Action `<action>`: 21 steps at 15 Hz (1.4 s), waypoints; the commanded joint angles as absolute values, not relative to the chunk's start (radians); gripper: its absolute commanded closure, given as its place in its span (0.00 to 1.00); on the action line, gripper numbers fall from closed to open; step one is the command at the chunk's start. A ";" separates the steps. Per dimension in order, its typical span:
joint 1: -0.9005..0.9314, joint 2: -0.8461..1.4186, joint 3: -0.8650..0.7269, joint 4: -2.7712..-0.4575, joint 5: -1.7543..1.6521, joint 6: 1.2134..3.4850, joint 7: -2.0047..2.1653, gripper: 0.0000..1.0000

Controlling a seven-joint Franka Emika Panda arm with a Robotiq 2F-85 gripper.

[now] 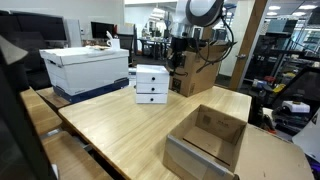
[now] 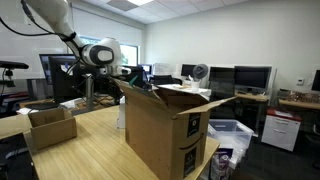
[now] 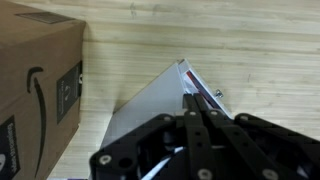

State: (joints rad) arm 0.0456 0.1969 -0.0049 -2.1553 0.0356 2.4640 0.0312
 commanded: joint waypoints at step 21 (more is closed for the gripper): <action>0.009 0.342 -0.043 -1.975 0.002 2.384 0.110 0.97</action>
